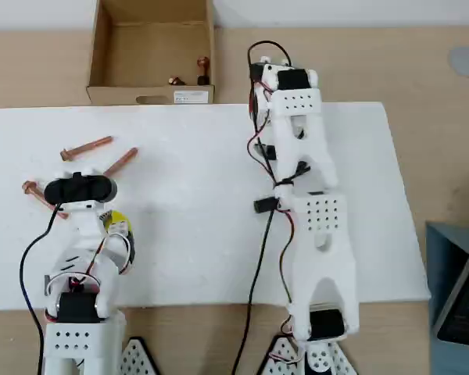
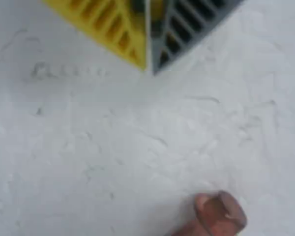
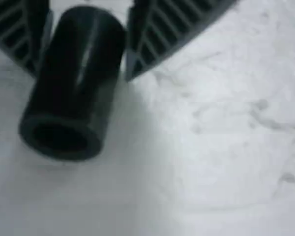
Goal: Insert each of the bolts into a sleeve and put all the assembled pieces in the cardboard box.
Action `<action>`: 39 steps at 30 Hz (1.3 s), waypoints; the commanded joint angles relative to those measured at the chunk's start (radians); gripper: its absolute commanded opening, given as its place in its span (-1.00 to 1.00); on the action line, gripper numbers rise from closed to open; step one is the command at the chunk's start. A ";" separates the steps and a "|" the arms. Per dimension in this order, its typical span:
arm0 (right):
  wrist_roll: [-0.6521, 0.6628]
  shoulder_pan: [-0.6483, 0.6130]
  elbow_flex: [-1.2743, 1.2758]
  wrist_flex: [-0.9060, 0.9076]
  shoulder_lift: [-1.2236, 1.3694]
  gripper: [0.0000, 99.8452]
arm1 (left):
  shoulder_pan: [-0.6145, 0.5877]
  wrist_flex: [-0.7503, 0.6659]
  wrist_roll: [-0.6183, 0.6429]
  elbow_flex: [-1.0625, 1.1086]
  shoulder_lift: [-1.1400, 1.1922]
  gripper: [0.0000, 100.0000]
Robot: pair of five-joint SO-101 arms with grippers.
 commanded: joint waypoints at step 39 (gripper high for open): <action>0.034 -0.050 0.179 0.023 -0.814 -0.98 | -0.003 -0.017 -0.006 -0.002 -0.007 -0.99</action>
